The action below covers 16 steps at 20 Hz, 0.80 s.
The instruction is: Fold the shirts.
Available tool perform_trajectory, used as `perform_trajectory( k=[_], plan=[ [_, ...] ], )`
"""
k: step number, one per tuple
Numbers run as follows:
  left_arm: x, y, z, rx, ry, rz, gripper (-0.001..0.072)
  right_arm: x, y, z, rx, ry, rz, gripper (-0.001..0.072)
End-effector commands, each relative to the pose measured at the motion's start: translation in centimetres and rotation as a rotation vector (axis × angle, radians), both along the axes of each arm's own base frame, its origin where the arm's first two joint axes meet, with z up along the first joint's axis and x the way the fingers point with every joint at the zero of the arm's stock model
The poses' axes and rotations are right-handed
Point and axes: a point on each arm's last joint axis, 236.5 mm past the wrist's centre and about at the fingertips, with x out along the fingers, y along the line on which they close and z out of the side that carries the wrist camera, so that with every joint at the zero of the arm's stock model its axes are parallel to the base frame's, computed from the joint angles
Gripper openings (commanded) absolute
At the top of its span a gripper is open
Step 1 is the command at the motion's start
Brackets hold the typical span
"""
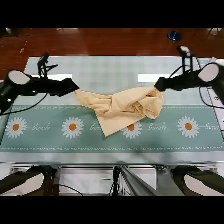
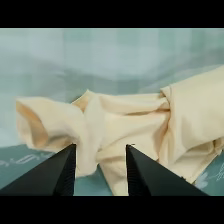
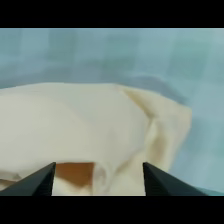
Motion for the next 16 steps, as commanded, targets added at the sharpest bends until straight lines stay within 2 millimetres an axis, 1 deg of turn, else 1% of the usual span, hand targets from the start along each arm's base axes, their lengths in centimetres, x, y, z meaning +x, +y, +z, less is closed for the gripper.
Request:
perform_trajectory(
  k=[1, 2, 3, 4, 5, 7, 8, 9, 10, 13, 14, 15, 16],
  plan=[
    [-5.2, 6.4, -0.6, 0.216, 0.188, -0.084, 0.0400, -0.3, -9.2, 6.9, -0.419, -0.128, -0.059, 0.0587],
    [-7.8, 8.6, -1.4, 0.293, 0.284, -0.110, 0.0401, -0.9, -11.5, 8.0, -0.491, -0.135, -0.101, 0.0582],
    [-10.0, 9.6, -1.8, 0.315, 0.363, -0.130, 0.0401, -1.6, -12.8, 8.3, -0.499, -0.121, -0.141, 0.0571],
    [-11.6, 9.4, -2.0, 0.286, 0.416, -0.145, 0.0402, -2.2, -13.7, 7.9, -0.473, -0.090, -0.181, 0.0570],
    [-12.5, 8.3, -2.0, 0.232, 0.432, -0.169, 0.0402, -2.6, -14.1, 7.2, -0.432, -0.057, -0.207, 0.0571],
    [-13.7, 4.2, -1.6, 0.060, 0.426, -0.222, 0.0408, -3.1, -14.3, 5.5, -0.333, 0.007, -0.240, 0.0570],
    [-14.3, 2.0, -1.3, -0.042, 0.430, -0.244, 0.0501, -3.2, -14.2, 4.8, -0.296, 0.032, -0.240, 0.0566],
    [-14.8, 0.3, -1.3, -0.119, 0.442, -0.249, 0.0634, -3.2, -14.1, 4.2, -0.265, 0.050, -0.239, 0.0529],
    [-15.2, -1.1, -1.8, -0.169, 0.453, -0.244, 0.0696, -3.0, -14.0, 3.7, -0.240, 0.063, -0.241, 0.0525],
    [-17.2, -4.0, -4.4, -0.175, 0.483, -0.270, 0.0696, -2.7, -13.6, 2.0, -0.222, 0.102, -0.222, 0.0525],
    [-17.7, -4.8, -5.2, -0.158, 0.485, -0.284, 0.0720, -2.6, -13.2, 1.6, -0.206, 0.113, -0.215, 0.0525],
    [-17.7, -5.5, -5.9, -0.142, 0.483, -0.274, 0.0720, -2.5, -13.0, 1.2, -0.200, 0.124, -0.209, 0.0525],
    [-17.3, -6.3, -6.6, -0.123, 0.466, -0.257, 0.0720, -2.5, -13.0, 0.9, -0.199, 0.131, -0.208, 0.0525]
  ],
)
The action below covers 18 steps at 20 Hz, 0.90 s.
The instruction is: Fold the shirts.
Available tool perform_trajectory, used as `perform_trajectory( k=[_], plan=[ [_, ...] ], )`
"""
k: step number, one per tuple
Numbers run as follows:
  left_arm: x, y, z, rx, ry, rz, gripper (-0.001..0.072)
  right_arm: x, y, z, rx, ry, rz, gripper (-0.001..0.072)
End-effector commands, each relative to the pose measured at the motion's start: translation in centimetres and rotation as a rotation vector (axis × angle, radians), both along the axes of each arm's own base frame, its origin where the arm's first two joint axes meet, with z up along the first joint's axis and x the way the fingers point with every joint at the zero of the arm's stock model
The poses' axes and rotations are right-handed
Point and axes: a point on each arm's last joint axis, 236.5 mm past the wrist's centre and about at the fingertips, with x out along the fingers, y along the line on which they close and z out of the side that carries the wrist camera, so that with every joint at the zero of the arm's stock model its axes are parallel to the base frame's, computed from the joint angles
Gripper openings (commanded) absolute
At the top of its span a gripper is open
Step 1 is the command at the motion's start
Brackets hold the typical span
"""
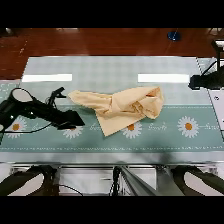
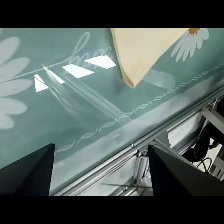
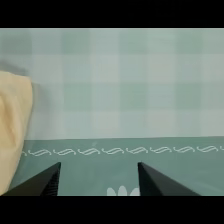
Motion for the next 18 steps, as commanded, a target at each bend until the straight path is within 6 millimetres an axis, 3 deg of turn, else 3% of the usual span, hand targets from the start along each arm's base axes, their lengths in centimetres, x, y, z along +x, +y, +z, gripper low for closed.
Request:
perform_trajectory(
  k=[1, 5, 11, 18],
  plan=[
    [0.5, -3.3, -2.0, 0.008, -0.033, 0.046, 0.0720, 0.1, 0.5, -1.4, 0.039, 0.035, 0.007, 0.0525],
    [2.3, -6.9, -3.4, -0.034, -0.051, 0.119, 0.0720, -0.1, 0.7, -1.7, 0.043, 0.044, 0.012, 0.0525],
    [0.0, -8.9, -7.8, -0.005, 0.098, 0.092, 0.0720, -0.1, 0.6, -1.7, 0.042, 0.044, 0.012, 0.0524],
    [2.4, -12.3, -7.6, -0.022, 0.080, 0.104, 0.0702, -0.2, 1.0, -1.8, 0.058, 0.049, 0.013, 0.0524]
  ],
)
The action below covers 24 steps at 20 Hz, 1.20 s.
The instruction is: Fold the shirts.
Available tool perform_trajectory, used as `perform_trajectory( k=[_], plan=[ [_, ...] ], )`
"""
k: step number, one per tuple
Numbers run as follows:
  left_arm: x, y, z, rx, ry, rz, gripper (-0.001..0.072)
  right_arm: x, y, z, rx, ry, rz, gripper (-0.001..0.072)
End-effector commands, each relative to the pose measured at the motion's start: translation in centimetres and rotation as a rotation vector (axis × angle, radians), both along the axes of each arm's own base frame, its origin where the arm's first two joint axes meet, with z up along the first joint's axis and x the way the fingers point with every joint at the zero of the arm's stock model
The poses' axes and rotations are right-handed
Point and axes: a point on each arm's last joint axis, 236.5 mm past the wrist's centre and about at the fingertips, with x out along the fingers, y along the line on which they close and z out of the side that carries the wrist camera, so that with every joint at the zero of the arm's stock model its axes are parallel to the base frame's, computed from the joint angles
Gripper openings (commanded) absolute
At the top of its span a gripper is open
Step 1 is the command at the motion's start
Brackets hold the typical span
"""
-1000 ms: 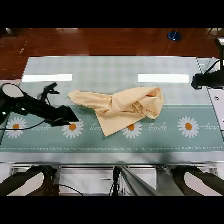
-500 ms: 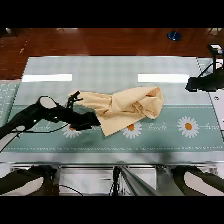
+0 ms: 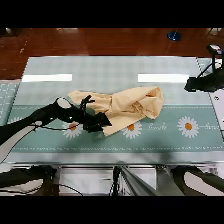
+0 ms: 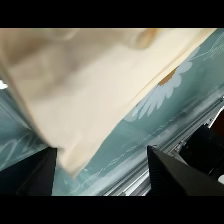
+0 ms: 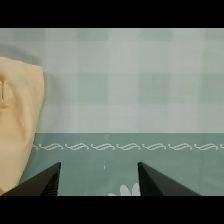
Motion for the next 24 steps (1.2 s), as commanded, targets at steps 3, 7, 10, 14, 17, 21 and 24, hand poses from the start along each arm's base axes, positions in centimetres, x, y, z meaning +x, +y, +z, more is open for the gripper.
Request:
perform_trajectory(
  k=[3, 7, 10, 14, 17, 21, 24],
  plan=[
    [3.0, -1.6, -0.4, 0.027, -0.013, 0.040, 0.0447, -0.3, 0.1, -0.1, 0.005, 0.013, 0.000, 0.0524],
    [2.3, -2.4, -0.9, 0.006, 0.060, -0.014, 0.0164, -0.5, 0.1, -0.2, 0.006, 0.024, 0.001, 0.0524],
    [1.4, -2.5, -1.0, -0.014, 0.070, -0.084, 0.0074, -0.5, 0.1, -0.2, 0.006, 0.023, 0.001, 0.0524],
    [1.2, -2.5, -0.7, -0.034, 0.027, -0.139, 0.0030, -0.7, 0.0, -0.4, -0.007, 0.036, 0.019, 0.0522],
    [1.2, -2.7, -0.1, -0.051, 0.003, -0.171, 0.0030, -1.8, 0.3, -2.9, 0.039, 0.114, 0.029, 0.0493],
    [1.5, -2.9, 0.8, -0.071, -0.014, -0.195, 0.0030, -3.3, 7.4, -7.5, 0.432, 0.206, 0.111, 0.0605],
    [1.5, -3.0, 1.2, -0.080, -0.022, -0.207, 0.0030, -2.3, 11.7, -7.7, 0.619, 0.176, 0.167, 0.0606]
  ],
)
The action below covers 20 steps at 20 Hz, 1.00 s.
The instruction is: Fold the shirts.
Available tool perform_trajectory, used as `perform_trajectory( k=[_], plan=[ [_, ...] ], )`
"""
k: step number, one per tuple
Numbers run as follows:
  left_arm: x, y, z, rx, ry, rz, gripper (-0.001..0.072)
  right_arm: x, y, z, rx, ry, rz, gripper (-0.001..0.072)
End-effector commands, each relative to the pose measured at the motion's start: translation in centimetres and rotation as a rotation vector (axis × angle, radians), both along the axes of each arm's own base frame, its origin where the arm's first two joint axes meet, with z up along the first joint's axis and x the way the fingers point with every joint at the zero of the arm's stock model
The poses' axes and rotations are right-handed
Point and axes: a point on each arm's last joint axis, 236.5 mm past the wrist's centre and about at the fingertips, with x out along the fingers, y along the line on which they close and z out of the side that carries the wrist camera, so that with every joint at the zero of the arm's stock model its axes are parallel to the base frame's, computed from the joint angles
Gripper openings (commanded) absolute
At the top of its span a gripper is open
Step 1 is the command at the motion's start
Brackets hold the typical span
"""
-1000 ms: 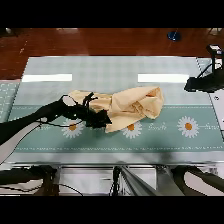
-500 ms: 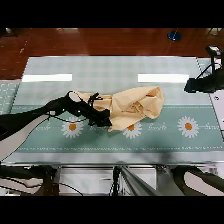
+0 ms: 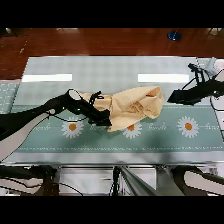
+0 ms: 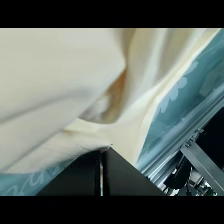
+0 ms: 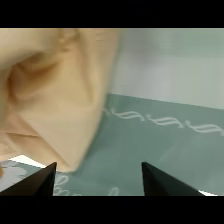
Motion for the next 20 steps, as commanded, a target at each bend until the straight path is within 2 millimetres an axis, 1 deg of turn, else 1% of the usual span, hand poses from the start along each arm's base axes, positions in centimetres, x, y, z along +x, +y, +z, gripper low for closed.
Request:
perform_trajectory(
  k=[1, 4, 7, 8, 9, 10, 11, 12, 13, 14, 15, 16, 18, 19, 20],
  plan=[
    [0.0, -0.2, 0.7, -0.023, -0.011, -0.025, 0.0030, 0.9, 4.9, -0.6, 0.237, -0.010, 0.013, 0.0606],
    [0.2, -0.2, 1.3, -0.039, -0.015, -0.040, 0.0030, 0.1, 6.1, -3.6, 0.239, 0.096, 0.014, 0.0605],
    [1.1, -0.2, 2.3, -0.058, -0.036, -0.043, 0.0030, -0.3, 8.1, -6.0, 0.243, 0.151, 0.042, 0.0583],
    [1.6, -0.2, 2.6, -0.064, -0.051, -0.042, 0.0030, -0.2, 8.9, -6.5, 0.237, 0.148, 0.051, 0.0520],
    [2.1, -0.3, 3.1, -0.071, -0.069, -0.042, 0.0030, 0.1, 9.5, -6.9, 0.221, 0.134, 0.067, 0.0277],
    [2.8, -0.4, 3.7, -0.080, -0.092, -0.039, 0.0030, 0.4, 9.8, -7.0, 0.209, 0.116, 0.071, 0.0087],
    [3.5, -0.6, 4.5, -0.090, -0.118, -0.039, 0.0030, 0.6, 10.2, -6.7, 0.216, 0.106, 0.071, 0.0023],
    [4.3, -0.6, 5.7, -0.104, -0.148, -0.036, 0.0030, 0.7, 10.3, -6.1, 0.222, 0.097, 0.078, 0.0022],
    [5.2, -0.6, 7.2, -0.124, -0.195, -0.042, 0.0030, 0.9, 10.2, -5.1, 0.220, 0.074, 0.094, 0.0021],
    [6.0, -0.5, 8.9, -0.144, -0.239, -0.048, 0.0029, 1.3, 9.8, -3.4, 0.211, 0.035, 0.109, 0.0021],
    [6.9, -0.3, 10.9, -0.164, -0.286, -0.047, 0.0029, 1.8, 9.4, -1.1, 0.207, -0.019, 0.114, 0.0021],
    [7.8, 0.1, 13.6, -0.189, -0.358, -0.051, 0.0029, 2.3, 8.9, 1.6, 0.203, -0.084, 0.116, 0.0021],
    [9.7, 1.5, 20.0, -0.229, -0.528, -0.024, 0.0028, 3.2, 7.7, 8.8, 0.180, -0.260, 0.120, 0.0021],
    [10.5, 2.5, 23.7, -0.245, -0.630, -0.007, 0.0028, 3.6, 6.9, 13.2, 0.156, -0.377, 0.113, 0.0021],
    [10.9, 3.8, 28.0, -0.260, -0.760, 0.005, 0.0028, 3.6, 6.0, 17.8, 0.126, -0.503, 0.101, 0.0021]
  ],
)
